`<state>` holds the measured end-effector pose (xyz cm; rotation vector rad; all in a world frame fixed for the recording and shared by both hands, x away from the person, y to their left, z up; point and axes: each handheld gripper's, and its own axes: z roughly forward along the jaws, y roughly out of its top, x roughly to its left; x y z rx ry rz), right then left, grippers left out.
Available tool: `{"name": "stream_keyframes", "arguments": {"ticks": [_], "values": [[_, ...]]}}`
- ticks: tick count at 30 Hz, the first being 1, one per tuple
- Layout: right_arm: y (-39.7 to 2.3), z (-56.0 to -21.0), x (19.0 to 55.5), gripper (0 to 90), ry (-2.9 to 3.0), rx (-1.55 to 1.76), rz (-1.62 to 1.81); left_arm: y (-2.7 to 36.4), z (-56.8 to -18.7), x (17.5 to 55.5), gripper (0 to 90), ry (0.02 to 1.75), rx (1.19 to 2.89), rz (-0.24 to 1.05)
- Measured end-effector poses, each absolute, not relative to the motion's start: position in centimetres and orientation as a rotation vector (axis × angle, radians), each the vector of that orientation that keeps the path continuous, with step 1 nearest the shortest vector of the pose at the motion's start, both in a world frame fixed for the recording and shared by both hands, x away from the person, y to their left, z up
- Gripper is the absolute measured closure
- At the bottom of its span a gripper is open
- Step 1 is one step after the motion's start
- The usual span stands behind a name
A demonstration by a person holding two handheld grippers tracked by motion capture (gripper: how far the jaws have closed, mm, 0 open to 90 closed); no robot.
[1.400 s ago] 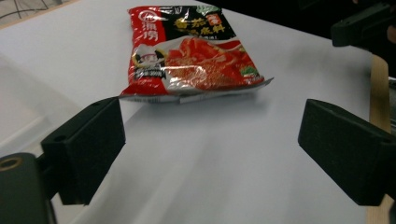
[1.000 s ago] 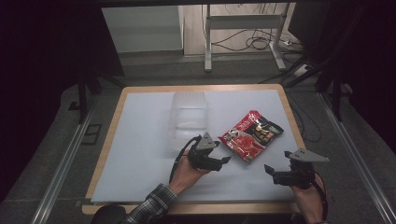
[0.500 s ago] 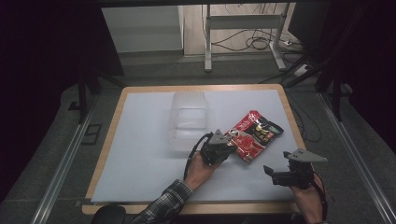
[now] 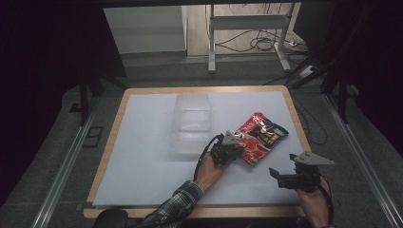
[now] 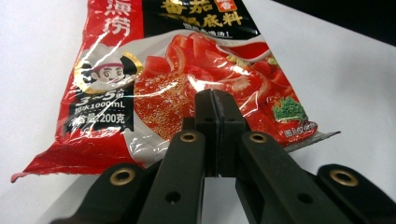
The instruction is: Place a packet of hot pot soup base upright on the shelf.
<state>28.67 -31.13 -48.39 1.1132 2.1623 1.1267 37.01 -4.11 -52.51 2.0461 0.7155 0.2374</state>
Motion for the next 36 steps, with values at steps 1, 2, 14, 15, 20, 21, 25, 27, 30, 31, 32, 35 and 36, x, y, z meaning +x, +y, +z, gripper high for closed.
{"name": "stream_keyframes", "arguments": {"ticks": [1,2,14,15,20,21,25,27,30,31,32,35,36], "values": [[-31.2,-48.3,28.6,4.2,2.144,1.118,1.120,-4.1,-52.6,37.0,89.8,0.709,2.056,0.241],[-31.3,-48.2,28.6,4.2,2.124,1.124,1.120,-4.1,-52.6,37.0,89.8,0.700,2.064,0.248],[-31.4,-47.9,28.5,1.7,2.093,1.142,1.189,-4.4,-52.9,36.1,90.0,0.636,2.112,0.352],[-31.4,-47.9,28.6,1.3,2.102,1.136,1.189,-4.4,-52.9,36.0,90.0,0.632,2.117,0.363],[-31.4,-47.8,28.6,1.0,2.099,1.111,1.191,-4.2,-53.2,35.6,90.0,0.616,2.131,0.386],[-31.4,-47.8,28.7,1.0,2.100,1.103,1.187,-4.3,-53.3,35.5,90.0,0.620,2.130,0.394],[-31.4,-47.9,28.9,1.0,2.123,1.101,1.183,-4.4,-53.5,35.0,90.0,0.598,2.150,0.440],[-31.4,-47.9,29.1,1.0,2.132,1.100,1.181,-4.3,-53.5,35.1,90.0,0.603,2.148,0.427],[-31.2,-47.7,29.4,0.0,2.129,1.066,1.180,-4.2,-53.5,35.1,90.0,0.604,2.156,0.418],[-31.2,-47.6,29.5,0.0,2.127,1.059,1.179,-4.2,-53.5,35.1,90.0,0.601,2.160,0.420],[-31.2,-47.5,29.7,0.0,2.128,1.058,1.183,-4.2,-53.5,35.1,90.0,0.600,2.163,0.422],[-31.4,-47.5,30.6,0.0,2.126,1.075,1.216,-4.2,-53.5,35.0,90.0,0.603,2.164,0.418],[-31.4,-47.5,30.8,0.0,2.125,1.086,1.221,-4.1,-53.6,35.0,90.0,0.602,2.163,0.418]]}}
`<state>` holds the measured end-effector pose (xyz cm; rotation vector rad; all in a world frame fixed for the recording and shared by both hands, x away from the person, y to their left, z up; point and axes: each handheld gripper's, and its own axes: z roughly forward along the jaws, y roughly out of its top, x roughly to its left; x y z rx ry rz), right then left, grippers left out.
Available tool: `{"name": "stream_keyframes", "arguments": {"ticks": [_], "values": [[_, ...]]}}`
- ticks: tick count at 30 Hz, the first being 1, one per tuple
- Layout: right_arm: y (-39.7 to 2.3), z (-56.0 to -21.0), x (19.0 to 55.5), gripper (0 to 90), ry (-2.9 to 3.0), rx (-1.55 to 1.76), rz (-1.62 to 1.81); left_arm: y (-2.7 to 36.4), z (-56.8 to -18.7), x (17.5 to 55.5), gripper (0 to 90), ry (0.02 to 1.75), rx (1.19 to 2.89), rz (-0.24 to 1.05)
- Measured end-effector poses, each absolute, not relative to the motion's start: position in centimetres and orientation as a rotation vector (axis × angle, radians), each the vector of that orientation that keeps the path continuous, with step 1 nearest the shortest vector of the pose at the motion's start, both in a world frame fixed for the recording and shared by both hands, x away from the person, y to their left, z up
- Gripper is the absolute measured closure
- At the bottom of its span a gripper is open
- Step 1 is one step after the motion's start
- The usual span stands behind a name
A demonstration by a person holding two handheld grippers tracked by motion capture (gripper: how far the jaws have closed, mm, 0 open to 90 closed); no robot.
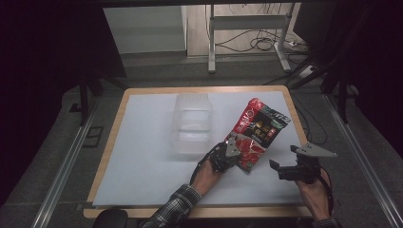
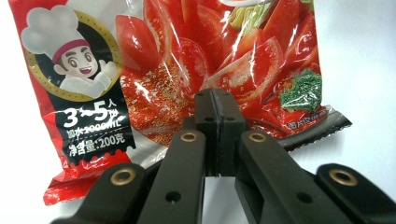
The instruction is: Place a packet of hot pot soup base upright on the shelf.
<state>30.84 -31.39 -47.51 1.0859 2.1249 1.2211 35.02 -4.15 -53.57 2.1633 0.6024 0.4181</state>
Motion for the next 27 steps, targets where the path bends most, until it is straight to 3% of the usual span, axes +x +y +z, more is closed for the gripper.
{"name": "stream_keyframes", "arguments": {"ticks": [18,24,27], "values": [[-29.7,-46.2,37.3,0.1,2.130,1.194,1.315,-4.0,-53.6,35.1,90.0,0.600,2.172,0.402],[-28.8,-46.1,38.9,10.4,2.139,1.255,1.288,-4.0,-53.6,35.1,90.0,0.602,2.168,0.403],[-28.4,-46.2,39.8,19.6,2.136,1.287,1.306,-4.0,-53.6,35.1,90.0,0.600,2.170,0.405]]}}
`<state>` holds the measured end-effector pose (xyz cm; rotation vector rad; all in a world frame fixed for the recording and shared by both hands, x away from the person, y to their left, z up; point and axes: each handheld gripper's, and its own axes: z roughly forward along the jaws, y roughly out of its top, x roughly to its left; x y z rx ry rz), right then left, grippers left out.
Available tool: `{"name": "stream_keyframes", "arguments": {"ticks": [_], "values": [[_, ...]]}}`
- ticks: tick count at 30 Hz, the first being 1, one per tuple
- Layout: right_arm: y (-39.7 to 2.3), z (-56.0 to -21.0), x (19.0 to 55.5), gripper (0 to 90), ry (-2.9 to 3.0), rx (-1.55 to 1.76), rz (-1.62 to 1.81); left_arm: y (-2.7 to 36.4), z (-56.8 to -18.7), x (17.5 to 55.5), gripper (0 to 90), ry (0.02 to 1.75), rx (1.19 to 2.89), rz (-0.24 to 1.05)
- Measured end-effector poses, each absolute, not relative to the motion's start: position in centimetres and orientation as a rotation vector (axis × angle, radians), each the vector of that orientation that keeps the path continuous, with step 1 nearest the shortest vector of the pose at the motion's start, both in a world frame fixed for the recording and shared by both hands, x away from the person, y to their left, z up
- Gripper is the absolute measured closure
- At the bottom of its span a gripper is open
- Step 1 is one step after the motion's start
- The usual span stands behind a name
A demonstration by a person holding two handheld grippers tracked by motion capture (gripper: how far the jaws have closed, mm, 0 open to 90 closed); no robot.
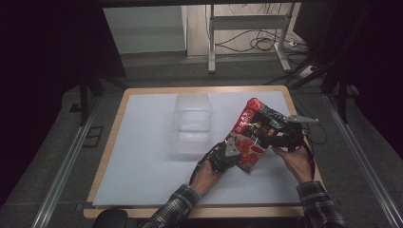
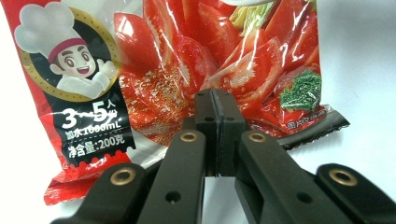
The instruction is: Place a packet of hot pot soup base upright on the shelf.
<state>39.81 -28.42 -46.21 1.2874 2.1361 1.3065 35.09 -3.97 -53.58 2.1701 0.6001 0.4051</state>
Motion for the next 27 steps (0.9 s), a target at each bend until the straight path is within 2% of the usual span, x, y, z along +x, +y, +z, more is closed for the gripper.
{"name": "stream_keyframes", "arguments": {"ticks": [5,7,10,13,17,22,27], "values": [[-27.7,-46.5,41.1,31.2,2.151,1.300,1.389,-4.0,-53.6,35.1,90.0,0.599,2.173,0.407],[-27.6,-46.6,41.5,40.8,2.149,1.312,1.432,-4.0,-53.6,35.1,90.0,0.600,2.174,0.407],[-27.6,-47.0,41.9,59.8,2.160,1.328,1.526,-4.0,-53.6,35.1,90.0,0.600,2.175,0.407],[-27.7,-47.0,41.9,68.3,2.153,1.308,1.593,-3.9,-53.5,35.1,90.0,0.596,2.178,0.404],[-27.4,-46.5,41.5,73.7,2.158,1.293,1.644,-3.5,-53.5,34.9,87.0,0.586,2.173,0.404],[-26.6,-45.7,41.1,76.4,2.169,1.243,1.644,-3.1,-52.9,34.3,77.3,0.556,2.183,0.412],[-26.0,-44.9,40.6,77.0,2.164,1.225,1.629,-2.8,-52.1,33.5,63.4,0.541,2.168,0.417]]}}
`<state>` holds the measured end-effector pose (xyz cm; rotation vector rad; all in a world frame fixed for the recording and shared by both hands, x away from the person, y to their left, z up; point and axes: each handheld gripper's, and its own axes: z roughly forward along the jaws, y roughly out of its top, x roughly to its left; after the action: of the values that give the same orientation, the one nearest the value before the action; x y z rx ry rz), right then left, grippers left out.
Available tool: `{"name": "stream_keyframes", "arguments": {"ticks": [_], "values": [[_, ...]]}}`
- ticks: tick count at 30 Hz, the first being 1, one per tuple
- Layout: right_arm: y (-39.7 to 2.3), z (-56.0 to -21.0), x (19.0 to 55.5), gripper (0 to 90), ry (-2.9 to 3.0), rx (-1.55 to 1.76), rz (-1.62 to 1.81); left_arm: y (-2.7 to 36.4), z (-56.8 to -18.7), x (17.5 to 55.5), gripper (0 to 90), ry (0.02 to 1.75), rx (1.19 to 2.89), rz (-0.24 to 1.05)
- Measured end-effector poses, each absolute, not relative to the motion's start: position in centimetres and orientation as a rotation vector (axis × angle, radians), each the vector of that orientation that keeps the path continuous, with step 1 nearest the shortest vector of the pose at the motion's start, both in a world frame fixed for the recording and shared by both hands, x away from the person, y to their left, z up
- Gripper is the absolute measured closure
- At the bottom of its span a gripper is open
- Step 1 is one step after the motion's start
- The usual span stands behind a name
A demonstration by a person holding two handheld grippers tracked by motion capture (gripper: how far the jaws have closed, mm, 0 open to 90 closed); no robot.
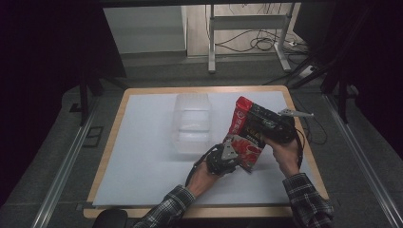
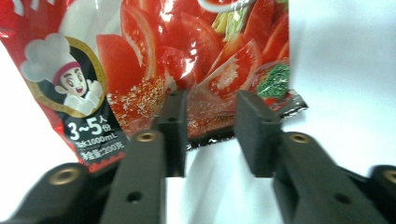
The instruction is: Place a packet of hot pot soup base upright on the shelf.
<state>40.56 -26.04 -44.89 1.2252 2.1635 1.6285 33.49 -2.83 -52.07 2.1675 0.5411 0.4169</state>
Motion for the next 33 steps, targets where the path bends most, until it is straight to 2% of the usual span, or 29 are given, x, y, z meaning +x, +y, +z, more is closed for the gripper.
{"name": "stream_keyframes", "arguments": {"ticks": [6,14,23,30,33], "values": [[-25.5,-43.8,39.8,77.0,2.164,1.178,1.593,-2.0,-51.2,32.5,47.6,0.554,2.128,0.387],[-25.4,-42.9,39.2,77.0,2.158,1.145,1.563,0.4,-50.8,31.0,30.9,0.573,2.094,0.342],[-25.5,-42.1,38.5,76.9,2.134,1.139,1.548,3.3,-50.7,29.9,23.2,0.631,2.052,0.298],[-25.6,-41.4,37.6,76.8,2.130,1.106,1.537,5.2,-50.6,28.5,14.6,0.682,2.077,0.352],[-25.7,-41.0,37.3,76.8,2.124,1.098,1.545,6.5,-50.5,28.1,10.9,0.694,2.070,0.308]]}}
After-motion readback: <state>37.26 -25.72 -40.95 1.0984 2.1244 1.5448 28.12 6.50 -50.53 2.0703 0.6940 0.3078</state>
